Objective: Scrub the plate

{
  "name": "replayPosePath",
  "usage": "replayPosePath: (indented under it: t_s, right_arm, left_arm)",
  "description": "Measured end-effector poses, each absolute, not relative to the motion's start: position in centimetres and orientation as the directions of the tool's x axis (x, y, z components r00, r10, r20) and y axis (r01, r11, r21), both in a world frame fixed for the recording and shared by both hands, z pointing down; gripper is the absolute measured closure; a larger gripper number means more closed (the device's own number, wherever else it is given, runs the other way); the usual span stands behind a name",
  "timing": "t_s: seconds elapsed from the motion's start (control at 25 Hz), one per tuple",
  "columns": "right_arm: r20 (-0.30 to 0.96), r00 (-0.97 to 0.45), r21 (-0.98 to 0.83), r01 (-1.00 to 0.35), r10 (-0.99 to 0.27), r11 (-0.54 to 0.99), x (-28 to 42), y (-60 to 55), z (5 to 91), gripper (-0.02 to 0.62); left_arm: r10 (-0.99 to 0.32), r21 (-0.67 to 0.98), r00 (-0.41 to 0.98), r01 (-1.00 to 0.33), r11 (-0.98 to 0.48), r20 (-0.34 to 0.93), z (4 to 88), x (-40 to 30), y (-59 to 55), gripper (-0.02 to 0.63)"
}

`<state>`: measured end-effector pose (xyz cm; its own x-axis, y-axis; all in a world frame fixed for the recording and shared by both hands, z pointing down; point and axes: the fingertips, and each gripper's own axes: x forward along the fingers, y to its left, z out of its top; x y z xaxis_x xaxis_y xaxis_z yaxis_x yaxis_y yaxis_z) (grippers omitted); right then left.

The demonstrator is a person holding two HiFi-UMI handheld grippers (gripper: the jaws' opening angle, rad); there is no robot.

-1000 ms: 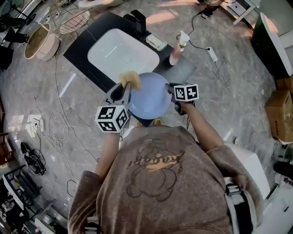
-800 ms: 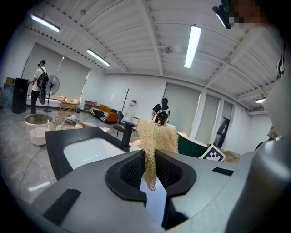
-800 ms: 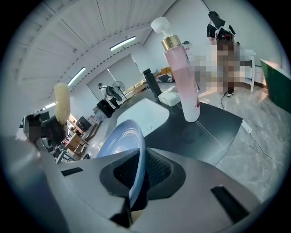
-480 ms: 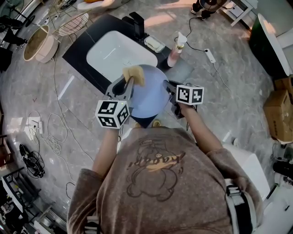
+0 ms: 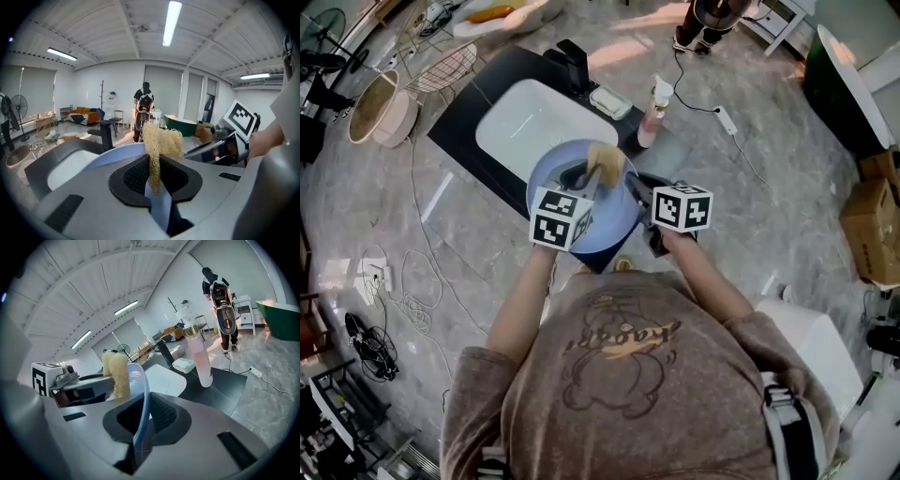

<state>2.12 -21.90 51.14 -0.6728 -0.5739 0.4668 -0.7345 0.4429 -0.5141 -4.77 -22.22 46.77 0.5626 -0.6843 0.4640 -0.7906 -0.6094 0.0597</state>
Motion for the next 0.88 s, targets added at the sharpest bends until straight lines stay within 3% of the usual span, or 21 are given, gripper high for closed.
replayPosePath:
  t_s: [0.32, 0.88]
  right_arm:
    - [0.442, -0.675, -0.474, -0.735, -0.591, 0.485, 1.6, -21.3, 49.0, 0.574]
    - [0.454, -0.663, -0.453, -0.747, -0.595, 0.486, 1.2, -20.7, 49.4, 0.574]
  left_arm:
    - [-0.653, -0.075, 0.525, -0.745, -0.663, 0.546, 48.0, -2.9, -22.1, 0.543]
    - [-0.687, -0.148, 0.454, -0.764, -0.628, 0.567, 48.5, -3.1, -22.9, 0.543]
